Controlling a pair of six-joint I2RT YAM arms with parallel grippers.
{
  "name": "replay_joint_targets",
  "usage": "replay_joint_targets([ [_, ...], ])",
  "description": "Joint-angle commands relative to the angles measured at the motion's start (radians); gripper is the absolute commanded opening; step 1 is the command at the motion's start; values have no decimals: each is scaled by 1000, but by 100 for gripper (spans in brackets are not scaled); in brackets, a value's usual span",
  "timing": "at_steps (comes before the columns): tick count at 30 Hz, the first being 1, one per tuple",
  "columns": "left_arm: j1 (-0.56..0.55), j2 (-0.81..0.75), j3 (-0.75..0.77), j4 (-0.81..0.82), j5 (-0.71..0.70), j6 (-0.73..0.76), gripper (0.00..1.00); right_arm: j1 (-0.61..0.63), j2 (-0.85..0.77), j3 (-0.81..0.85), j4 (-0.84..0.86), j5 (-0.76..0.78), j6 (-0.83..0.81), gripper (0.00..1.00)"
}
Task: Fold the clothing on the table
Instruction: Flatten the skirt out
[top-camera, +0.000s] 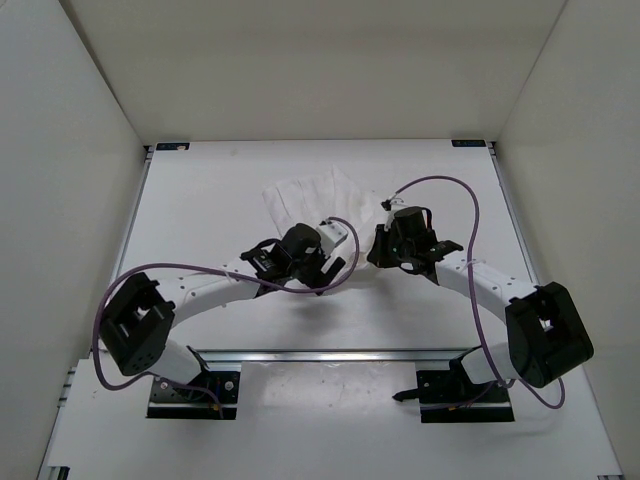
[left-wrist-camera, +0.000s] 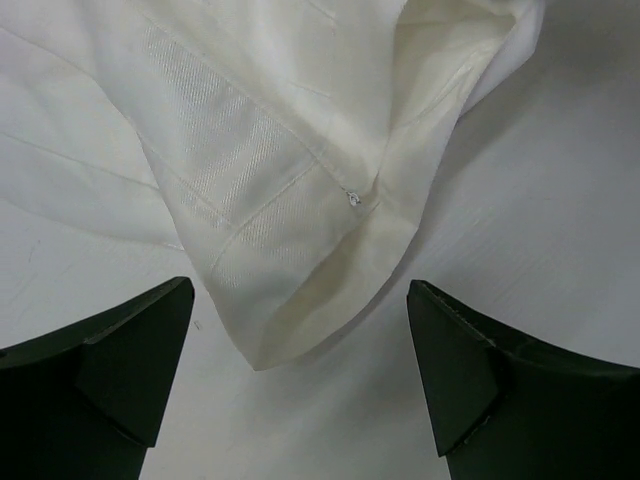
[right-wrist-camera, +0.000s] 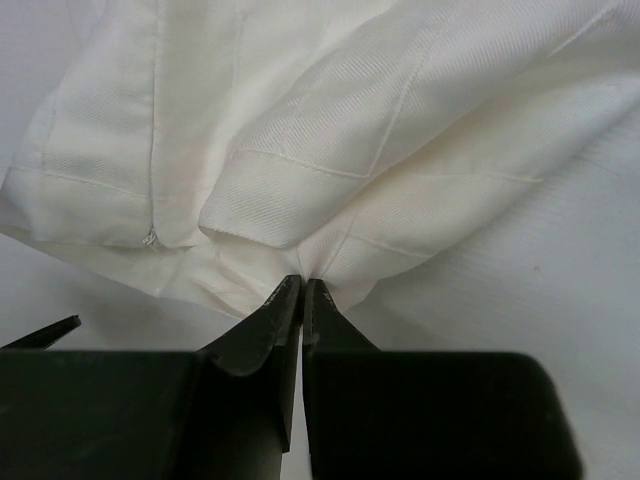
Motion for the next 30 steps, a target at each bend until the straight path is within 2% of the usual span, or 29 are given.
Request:
replay_joint_targets([
  [1, -22, 13, 28, 11, -98, 85, 99, 5, -13, 39, 50, -23, 9, 0],
  [7, -54, 110, 53, 51, -242, 120, 99, 4, -12, 30, 63, -37, 18, 0],
  [14, -71, 157, 102, 88, -274, 97, 97, -12, -26, 1, 75, -41, 16, 0],
  [17, -70, 168, 117, 100, -277, 79, 93, -18, -33, -4, 80, -47, 16, 0],
  [23, -76, 219, 148, 100, -268, 48, 79, -30, -44, -15, 74, -58, 9, 0],
  [24, -74, 223, 153, 100, -256, 40, 70, -30, -45, -12, 81, -61, 9, 0],
  [25, -67, 225, 156, 102, -253, 19, 57, -38, -49, -13, 75, -58, 4, 0],
  [26, -62, 222, 160, 106, -244, 17, 50, -42, -50, -22, 77, -58, 7, 0],
  [28, -44, 225, 168, 102, -231, -12, 19, -51, -62, -21, 74, -69, -1, 0],
  [29, -37, 228, 171, 102, -240, -42, 0, -61, -68, -24, 71, -64, -4, 0],
  [30, -30, 227, 180, 97, -251, -59, 0, -71, -70, -22, 74, -67, -4, 0],
])
